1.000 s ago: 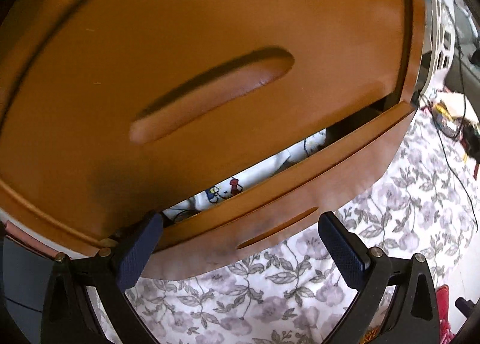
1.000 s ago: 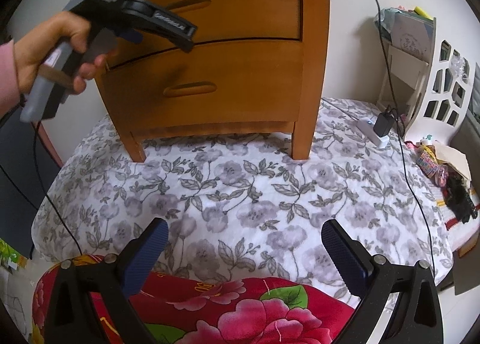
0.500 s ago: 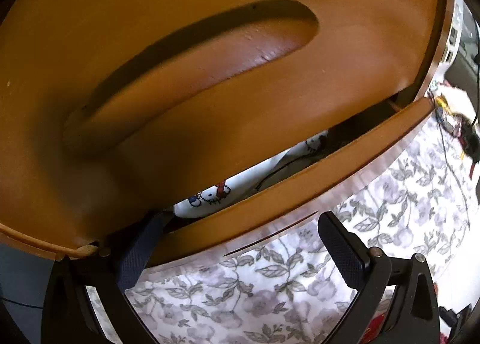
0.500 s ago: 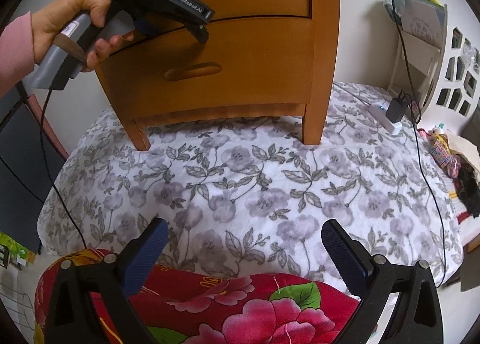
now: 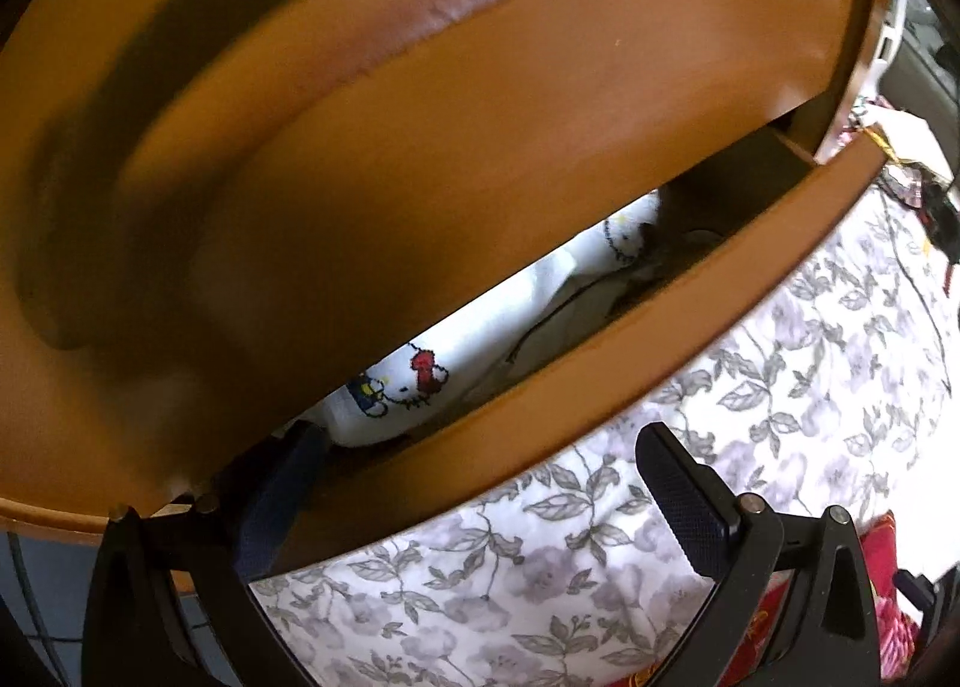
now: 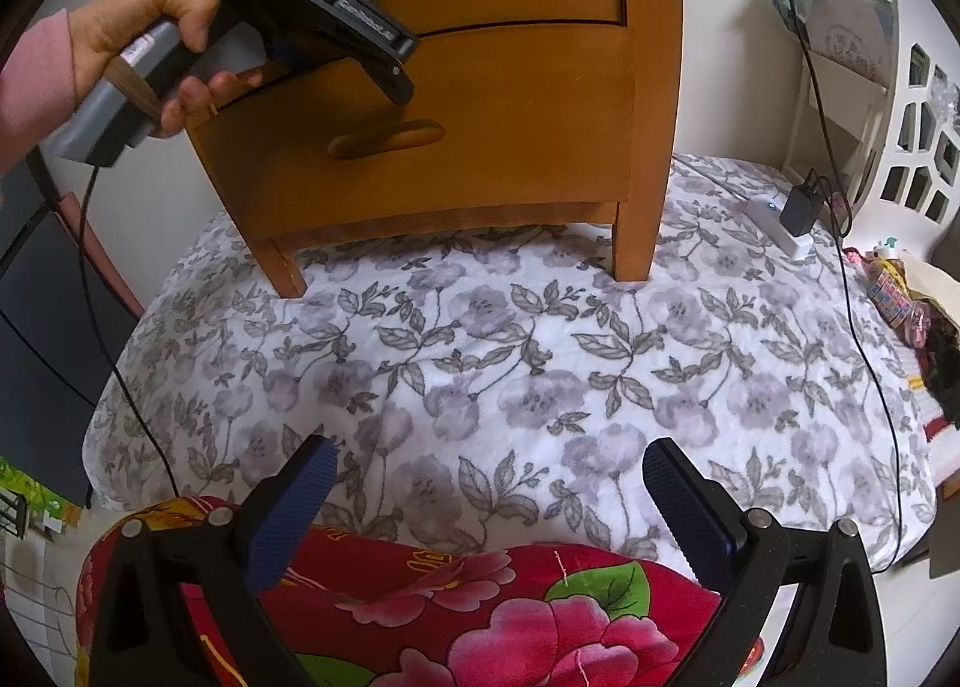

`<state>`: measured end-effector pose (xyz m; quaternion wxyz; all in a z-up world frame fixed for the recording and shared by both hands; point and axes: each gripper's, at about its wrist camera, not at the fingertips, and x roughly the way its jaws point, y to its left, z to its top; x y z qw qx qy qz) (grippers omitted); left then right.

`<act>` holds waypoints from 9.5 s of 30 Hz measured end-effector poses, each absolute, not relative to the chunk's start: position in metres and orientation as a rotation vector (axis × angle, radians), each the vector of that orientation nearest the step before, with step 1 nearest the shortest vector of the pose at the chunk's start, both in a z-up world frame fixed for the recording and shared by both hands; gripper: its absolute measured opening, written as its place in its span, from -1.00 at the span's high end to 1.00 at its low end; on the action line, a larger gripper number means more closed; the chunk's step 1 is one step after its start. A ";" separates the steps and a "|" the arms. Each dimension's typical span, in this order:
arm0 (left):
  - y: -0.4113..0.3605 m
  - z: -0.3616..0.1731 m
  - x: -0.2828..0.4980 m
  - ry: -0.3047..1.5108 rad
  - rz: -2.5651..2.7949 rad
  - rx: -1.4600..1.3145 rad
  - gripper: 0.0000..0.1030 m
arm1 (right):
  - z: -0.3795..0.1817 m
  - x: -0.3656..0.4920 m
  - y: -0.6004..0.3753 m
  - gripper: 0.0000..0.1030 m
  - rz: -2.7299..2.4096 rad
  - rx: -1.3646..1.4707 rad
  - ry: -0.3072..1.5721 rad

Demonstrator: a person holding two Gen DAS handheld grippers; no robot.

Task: Organize soft objects
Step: 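Hook the left tool on the lower drawer handle and pull outward, then pull the lower drawer fully open with the left tool, then move the right tool into the open drawer over the white Hello Kitty cloth, then close the right tool on the white Hello Kitty sock, then lift the sock out of the drawer with the right tool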

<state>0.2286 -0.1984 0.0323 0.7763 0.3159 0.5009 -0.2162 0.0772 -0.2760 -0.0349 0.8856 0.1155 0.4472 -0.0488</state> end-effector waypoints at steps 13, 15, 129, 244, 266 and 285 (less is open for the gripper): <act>-0.206 0.036 0.238 1.099 -0.491 0.670 -0.95 | -0.038 0.079 -0.278 -1.00 -0.101 0.254 0.946; -0.208 0.032 0.235 1.114 -0.507 0.672 -0.95 | -0.038 0.080 -0.278 -1.00 -0.104 0.253 0.944; -0.059 0.069 0.192 0.653 -0.216 -0.098 -0.95 | 0.128 0.088 -0.272 -1.00 -0.033 0.100 0.609; -0.058 0.107 0.181 0.754 -0.246 -0.068 -0.95 | 0.272 0.061 -0.327 0.80 -0.008 0.114 0.622; -0.062 0.070 0.158 0.807 -0.268 -0.052 -0.95 | 0.165 0.068 -0.309 0.79 0.061 0.164 0.891; -0.039 0.045 0.170 0.865 -0.227 -0.105 -0.95 | 0.042 0.117 -0.249 0.76 0.077 0.142 1.149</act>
